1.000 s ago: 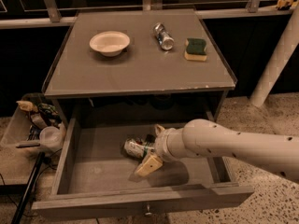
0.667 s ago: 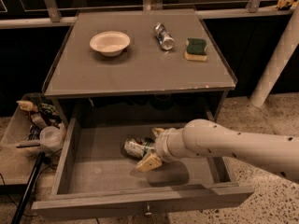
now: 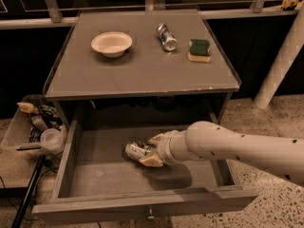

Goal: Pick 7up can from top drawer and place on counter

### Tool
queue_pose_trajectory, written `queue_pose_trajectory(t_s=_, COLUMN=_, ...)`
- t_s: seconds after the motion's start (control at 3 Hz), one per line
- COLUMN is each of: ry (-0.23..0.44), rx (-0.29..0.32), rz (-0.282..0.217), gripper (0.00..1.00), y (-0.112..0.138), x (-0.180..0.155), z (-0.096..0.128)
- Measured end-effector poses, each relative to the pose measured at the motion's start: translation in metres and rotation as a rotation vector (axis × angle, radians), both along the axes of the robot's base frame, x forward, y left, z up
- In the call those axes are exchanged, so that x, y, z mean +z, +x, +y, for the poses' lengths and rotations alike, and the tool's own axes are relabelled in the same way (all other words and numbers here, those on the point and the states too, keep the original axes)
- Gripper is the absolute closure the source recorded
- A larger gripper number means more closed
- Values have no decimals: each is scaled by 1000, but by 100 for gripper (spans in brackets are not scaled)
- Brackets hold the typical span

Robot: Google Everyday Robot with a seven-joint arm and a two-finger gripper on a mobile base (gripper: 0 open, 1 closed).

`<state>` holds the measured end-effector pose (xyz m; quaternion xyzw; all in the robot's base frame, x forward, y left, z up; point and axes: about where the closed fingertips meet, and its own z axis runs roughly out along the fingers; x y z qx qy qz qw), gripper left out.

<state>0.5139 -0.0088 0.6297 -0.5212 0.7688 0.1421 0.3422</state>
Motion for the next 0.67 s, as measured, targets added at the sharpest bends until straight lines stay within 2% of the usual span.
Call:
queue_pose_trajectory(t_s=0.33, ry=0, rx=0, rz=0, gripper=87, y=0, x=0, z=0)
queue_pose_trajectory(t_s=0.67, ry=0, rx=0, rz=0, gripper=100, y=0, x=0, z=0)
